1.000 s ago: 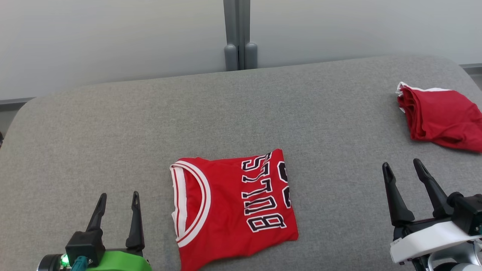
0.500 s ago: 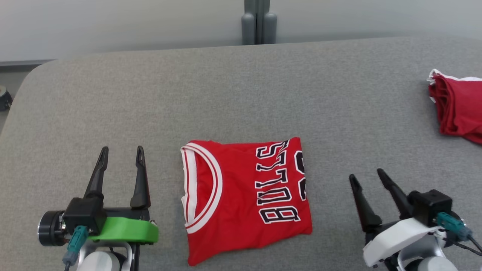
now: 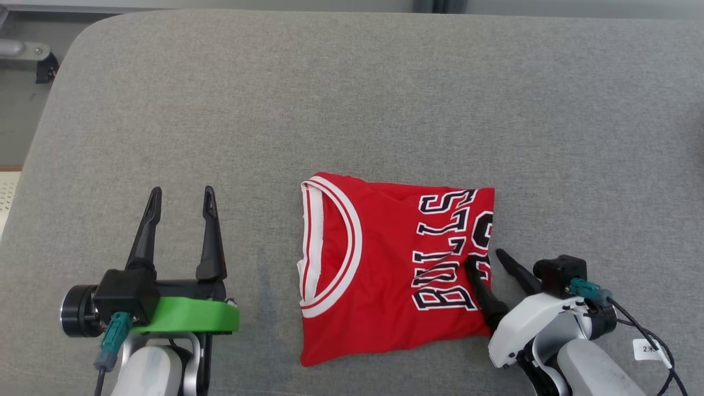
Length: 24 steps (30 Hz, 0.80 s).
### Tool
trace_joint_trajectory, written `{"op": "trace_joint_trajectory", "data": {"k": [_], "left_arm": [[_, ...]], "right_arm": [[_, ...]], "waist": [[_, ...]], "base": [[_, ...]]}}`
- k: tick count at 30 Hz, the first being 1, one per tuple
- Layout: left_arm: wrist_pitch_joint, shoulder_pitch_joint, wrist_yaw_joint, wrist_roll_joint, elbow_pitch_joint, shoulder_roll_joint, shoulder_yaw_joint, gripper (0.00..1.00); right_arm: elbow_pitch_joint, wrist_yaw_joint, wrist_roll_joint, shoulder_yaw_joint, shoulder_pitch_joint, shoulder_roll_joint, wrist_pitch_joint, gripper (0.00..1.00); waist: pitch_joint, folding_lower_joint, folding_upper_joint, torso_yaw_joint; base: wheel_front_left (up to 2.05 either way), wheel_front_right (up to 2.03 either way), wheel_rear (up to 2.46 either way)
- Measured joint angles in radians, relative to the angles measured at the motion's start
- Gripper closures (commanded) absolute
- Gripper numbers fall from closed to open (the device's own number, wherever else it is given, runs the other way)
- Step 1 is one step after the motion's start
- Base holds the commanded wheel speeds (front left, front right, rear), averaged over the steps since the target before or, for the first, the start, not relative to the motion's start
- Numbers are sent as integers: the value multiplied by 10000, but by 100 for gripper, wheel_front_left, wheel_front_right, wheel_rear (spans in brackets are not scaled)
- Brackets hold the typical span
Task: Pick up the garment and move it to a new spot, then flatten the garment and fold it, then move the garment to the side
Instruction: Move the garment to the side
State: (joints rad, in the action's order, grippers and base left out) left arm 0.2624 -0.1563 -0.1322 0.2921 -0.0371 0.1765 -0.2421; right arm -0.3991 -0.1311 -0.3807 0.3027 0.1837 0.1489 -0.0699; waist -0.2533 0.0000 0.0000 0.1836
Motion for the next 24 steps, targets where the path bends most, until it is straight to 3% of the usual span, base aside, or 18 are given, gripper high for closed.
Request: {"op": "trace_joint_trajectory", "data": {"k": [1, 2, 11, 24], "left_arm": [[0, 0, 8, -36, 0, -19, 54, 0], [0, 0, 17, -48, 2, -35, 98, 0], [2, 335, 86, -322, 121, -105, 477, 0], [2, 462, 234, -560, 422, 40, 385, 0]], "right_arm": [[-109, 0, -130, 128, 121, 59, 21, 66], [-196, 0, -284, 234, 219, 117, 21, 100], [-221, -6, -894, 982, 464, 380, -499, 100], [-249, -6, -1486, 1133, 626, 1266, -805, 100]], "waist": [[-41, 0, 0, 58], [-78, 0, 0, 101], [-25, 0, 0, -258], [168, 0, 0, -2412]], "base": [[0, 0, 0], [0, 0, 0], [0, 0, 0], [0, 0, 0]]}}
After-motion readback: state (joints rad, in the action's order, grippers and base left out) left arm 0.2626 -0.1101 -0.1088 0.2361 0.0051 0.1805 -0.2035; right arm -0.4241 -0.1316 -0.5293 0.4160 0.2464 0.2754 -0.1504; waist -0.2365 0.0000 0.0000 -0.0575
